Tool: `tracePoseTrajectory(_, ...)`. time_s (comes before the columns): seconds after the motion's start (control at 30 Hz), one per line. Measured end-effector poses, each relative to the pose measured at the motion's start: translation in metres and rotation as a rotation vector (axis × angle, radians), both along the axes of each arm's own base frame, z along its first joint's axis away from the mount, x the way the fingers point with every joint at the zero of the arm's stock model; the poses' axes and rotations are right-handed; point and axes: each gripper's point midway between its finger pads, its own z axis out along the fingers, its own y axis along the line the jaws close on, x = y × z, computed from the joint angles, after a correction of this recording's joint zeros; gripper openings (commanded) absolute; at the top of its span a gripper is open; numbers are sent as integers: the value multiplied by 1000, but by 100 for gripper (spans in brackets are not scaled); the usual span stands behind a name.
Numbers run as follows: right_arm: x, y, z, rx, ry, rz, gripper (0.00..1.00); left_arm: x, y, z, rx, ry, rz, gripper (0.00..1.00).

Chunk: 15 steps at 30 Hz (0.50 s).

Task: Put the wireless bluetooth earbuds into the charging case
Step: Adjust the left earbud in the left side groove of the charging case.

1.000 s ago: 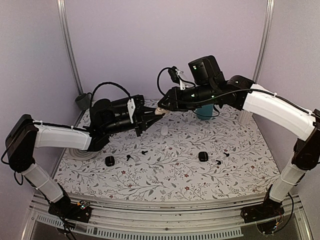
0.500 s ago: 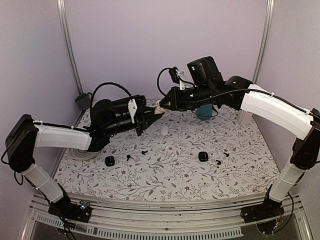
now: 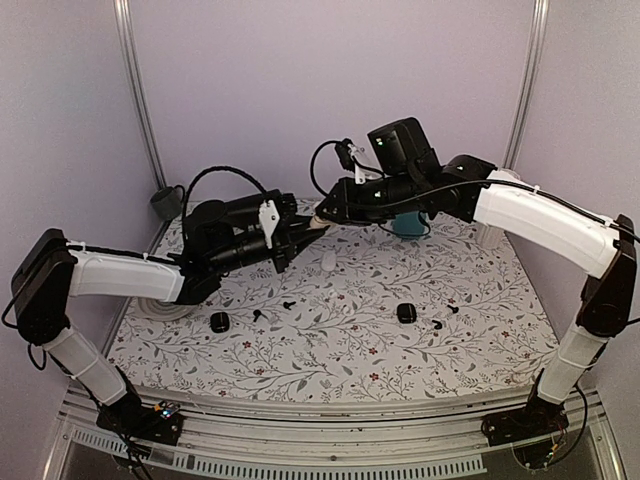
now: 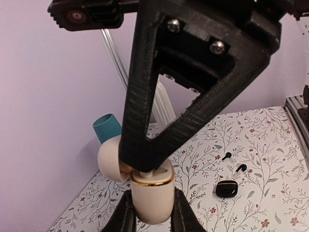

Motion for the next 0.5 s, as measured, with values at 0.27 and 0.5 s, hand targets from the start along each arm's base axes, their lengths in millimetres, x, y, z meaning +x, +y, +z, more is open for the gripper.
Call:
tracePoseTrajectory(0.27,4,-1,-3,-6,3,-26,8,4,-1,-3,23,-29,53,0)
tracePoseTrajectory(0.5,10,-1,-13,-24,31,-63,5,13,-2,-12,56,-52,145,0)
